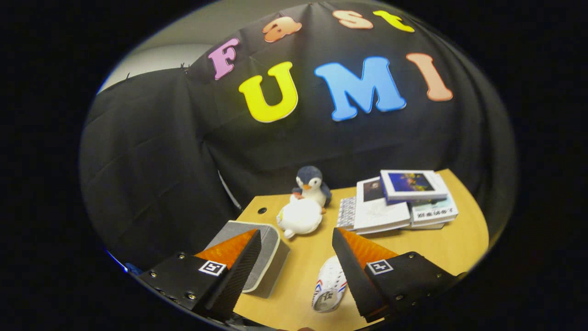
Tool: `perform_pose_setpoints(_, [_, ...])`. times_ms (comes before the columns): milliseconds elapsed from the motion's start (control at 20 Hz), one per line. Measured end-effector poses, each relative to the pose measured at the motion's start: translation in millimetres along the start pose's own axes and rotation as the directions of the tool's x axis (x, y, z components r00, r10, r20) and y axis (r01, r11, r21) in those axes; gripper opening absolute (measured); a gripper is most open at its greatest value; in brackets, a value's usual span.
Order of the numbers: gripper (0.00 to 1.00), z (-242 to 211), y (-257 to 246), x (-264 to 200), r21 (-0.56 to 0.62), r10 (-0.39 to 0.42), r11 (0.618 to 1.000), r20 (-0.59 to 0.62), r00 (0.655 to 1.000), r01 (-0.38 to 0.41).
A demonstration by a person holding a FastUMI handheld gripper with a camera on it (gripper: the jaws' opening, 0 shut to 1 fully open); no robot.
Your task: Open the storage box then place both shoes into the box .Put the left shoe in first, then the right shoe, with the right side of both shoes facing outward in a uniform manner.
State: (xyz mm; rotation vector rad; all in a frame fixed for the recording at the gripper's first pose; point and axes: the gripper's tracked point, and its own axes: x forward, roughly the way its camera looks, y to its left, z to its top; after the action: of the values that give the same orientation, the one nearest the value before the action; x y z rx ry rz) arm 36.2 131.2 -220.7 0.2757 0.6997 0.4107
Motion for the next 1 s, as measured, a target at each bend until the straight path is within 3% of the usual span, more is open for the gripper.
perform_pose_setpoints(150, [0.97,-40.8,18.2,26.1,0.232,0.158,0.964,-0.116,0.981,-0.128])
perform_pose_setpoints(300, [0.97,-65.5,26.8,54.3,0.458,0.269,0.874,-0.171,0.948,-0.166])
perform_pose_setpoints(400, [0.97,-76.5,28.0,69.5,0.545,0.312,0.822,-0.193,0.930,-0.163])
perform_pose_setpoints(550, [0.97,-98.7,34.3,82.9,0.612,0.386,0.769,-0.215,0.897,-0.184])
perform_pose_setpoints(1000, [0.97,-150.4,60.8,138.4,0.675,0.534,0.699,-0.273,0.800,-0.235])
